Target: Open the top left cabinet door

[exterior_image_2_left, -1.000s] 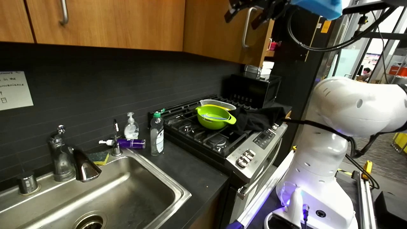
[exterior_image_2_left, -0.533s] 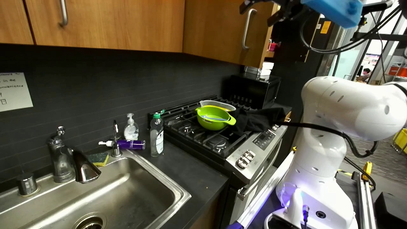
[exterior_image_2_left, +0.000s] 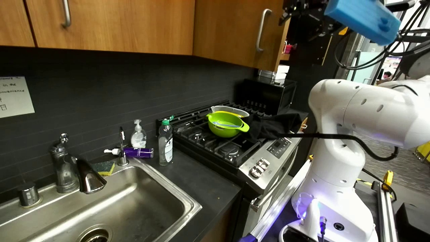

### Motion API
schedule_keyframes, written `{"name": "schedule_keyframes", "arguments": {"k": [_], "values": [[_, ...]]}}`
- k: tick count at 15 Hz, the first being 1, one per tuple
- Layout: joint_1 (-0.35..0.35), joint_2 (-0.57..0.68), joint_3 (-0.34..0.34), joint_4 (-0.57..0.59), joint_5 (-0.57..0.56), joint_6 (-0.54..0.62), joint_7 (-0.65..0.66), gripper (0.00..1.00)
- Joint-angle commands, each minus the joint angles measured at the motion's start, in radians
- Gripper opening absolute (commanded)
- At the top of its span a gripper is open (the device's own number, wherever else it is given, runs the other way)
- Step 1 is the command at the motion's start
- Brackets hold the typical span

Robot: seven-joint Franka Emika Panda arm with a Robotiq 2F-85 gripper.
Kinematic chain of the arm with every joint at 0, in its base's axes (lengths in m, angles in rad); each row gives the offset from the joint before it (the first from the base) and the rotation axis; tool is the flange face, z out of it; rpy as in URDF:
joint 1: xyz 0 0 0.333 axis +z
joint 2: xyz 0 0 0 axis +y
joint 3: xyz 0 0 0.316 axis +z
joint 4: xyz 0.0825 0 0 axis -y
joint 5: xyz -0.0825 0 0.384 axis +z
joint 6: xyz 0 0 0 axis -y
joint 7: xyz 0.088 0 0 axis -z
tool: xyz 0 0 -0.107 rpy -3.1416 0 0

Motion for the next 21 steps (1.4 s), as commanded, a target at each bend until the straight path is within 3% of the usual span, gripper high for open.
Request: {"name": "schedule_keyframes", "arguments": {"k": [1, 7, 11, 17, 21], "values": [[0.173, 0.0, -0.023, 0.012, -0.029, -0.209, 0.175, 1.0], [0.454, -0.001, 0.046, 0.064, 0.017, -0.597, 0.44, 1.0], [0.607, -0.001, 0.107, 0.098, -0.056, -0.799, 0.468, 1.0], [0.636, 0.05, 0.3, 0.16, -0.27, -0.954, 0.394, 1.0], [0.639, 0.104, 0.319, 0.234, -0.419, -0.973, 0.282, 1.0]]}}
